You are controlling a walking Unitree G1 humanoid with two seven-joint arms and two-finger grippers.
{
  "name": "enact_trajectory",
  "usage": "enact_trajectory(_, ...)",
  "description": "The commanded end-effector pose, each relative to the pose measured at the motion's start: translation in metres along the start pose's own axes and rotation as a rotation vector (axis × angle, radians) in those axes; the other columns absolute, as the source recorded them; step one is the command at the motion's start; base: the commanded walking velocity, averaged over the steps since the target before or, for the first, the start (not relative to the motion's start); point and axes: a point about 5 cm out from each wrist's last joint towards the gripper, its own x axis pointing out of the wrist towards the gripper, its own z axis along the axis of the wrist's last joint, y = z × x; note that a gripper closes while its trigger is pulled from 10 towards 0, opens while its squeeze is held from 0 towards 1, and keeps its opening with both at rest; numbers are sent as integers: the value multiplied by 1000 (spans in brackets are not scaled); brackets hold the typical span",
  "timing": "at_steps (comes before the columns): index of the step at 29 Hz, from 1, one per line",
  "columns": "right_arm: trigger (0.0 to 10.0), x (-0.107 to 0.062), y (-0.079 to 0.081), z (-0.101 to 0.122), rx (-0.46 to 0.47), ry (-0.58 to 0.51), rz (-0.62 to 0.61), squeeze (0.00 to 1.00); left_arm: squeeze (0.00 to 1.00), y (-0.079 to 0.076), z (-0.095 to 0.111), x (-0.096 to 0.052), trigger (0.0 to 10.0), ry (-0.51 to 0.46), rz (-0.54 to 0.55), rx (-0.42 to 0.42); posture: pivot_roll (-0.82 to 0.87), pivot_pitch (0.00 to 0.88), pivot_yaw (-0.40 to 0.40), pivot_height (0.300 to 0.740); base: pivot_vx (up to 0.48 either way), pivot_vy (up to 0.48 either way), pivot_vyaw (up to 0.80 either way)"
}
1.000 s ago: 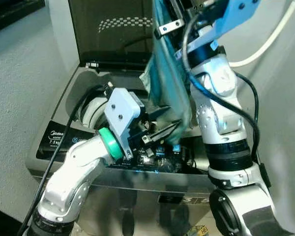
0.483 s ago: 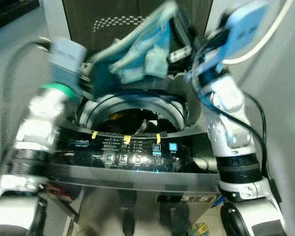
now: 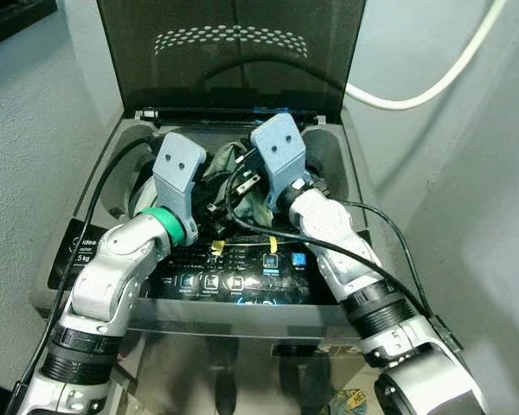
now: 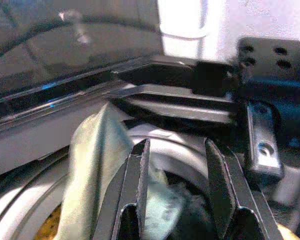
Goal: Clothes washing
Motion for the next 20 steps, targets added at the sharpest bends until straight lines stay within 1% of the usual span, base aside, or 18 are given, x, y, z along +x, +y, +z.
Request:
enact_trajectory(1, 10000, -2, 11, 0, 9, 11, 113, 1000, 0, -6, 5, 1, 10000, -42, -6, -1, 88, 18, 64, 740, 0, 0, 0)
enact_trajectory(2, 10000, -5, 11, -1, -3, 19, 154, 1000, 0, -5, 6, 1, 10000, -45, 6, -2, 86, 17, 63, 740, 0, 0, 0)
enact_trajectory(3, 10000, -5, 11, -1, -3, 19, 154, 1000, 0, -5, 6, 1, 10000, -45, 6, -2, 86, 17, 63, 740, 0, 0, 0)
enact_trajectory(4, 10000, -10, 12, -2, -13, 29, 220, 1000, 0, -4, 6, 1, 10000, -49, 15, -5, 84, 16, 64, 740, 0, 0, 0)
enact_trajectory(5, 10000, -10, 12, -2, -13, 29, 220, 1000, 0, -4, 6, 1, 10000, -49, 15, -5, 84, 16, 64, 740, 0, 0, 0)
enact_trajectory(6, 10000, -15, 12, -3, -25, 36, 264, 1000, 0, -3, 6, 1, 10000, -53, 22, -4, 80, 15, 65, 740, 0, 0, 0)
enact_trajectory(7, 10000, -15, 12, -3, -25, 36, 264, 1000, 0, -3, 6, 1, 10000, -53, 22, -4, 80, 15, 65, 740, 0, 0, 0)
enact_trajectory(8, 10000, -21, 13, -5, -50, 42, 324, 1000, 0, -5, 8, 1, 10000, -55, 18, -13, 77, 15, 67, 740, 0, 0, 0)
enact_trajectory(9, 10000, -21, 13, -5, -50, 42, 324, 1000, 0, -5, 8, 1, 10000, -55, 18, -13, 77, 15, 67, 740, 0, 0, 0)
enact_trajectory(10, 10000, -26, 13, -7, -71, 45, 365, 957, 0, -7, 9, 1, 10000, -56, 12, -21, 77, 15, 69, 740, 0, 0, 0)
enact_trajectory(11, 10000, -33, 13, -8, -96, 45, 418, 0, 0, -9, 11, 0, 10000, -55, 6, -27, 75, 17, 71, 740, 0, 0, 0)
enact_trajectory(13, 10000, -40, 15, -9, -88, 37, 470, 0, 0, -12, 11, 0, 10000, -55, -2, -29, 74, 18, 73, 740, 0, 0, 0)
enact_trajectory(14, 10000, -40, 15, -9, -88, 37, 470, 0, 0, -12, 11, 0, 10000, -55, -2, -29, 74, 18, 73, 740, 0, 0, 0)
enact_trajectory(15, 10000, -48, 15, -7, -64, 21, 507, 0, 0, -16, 12, -1, 10000, -55, -8, -20, 78, 19, 72, 740, 0, 0, 0)
enact_trajectory(16, 10000, -53, 12, -5, -29, 3, 509, 0, 0, -19, 13, -2, 10000, -55, -20, -7, 80, 20, 71, 740, 0, 0, 0)
enact_trajectory(18, 10000, -53, 12, -5, -29, 3, 509, 0, 0, -19, 13, -2, 10000, -55, -20, -7, 80, 20, 71, 740, 0, 0, 0)
enact_trajectory(19, 10000, -57, 5, -2, 5, -22, 462, 0, 0, -22, 13, -3, 10000, -57, -25, 11, 82, 21, 70, 740, 0, 0, 0)
enact_trajectory(20, 10000, -58, -6, 2, 42, -59, 380, 0, 0, -23, 13, -5, 10000, -61, -30, 28, 87, 22, 69, 740, 0, 0, 0)
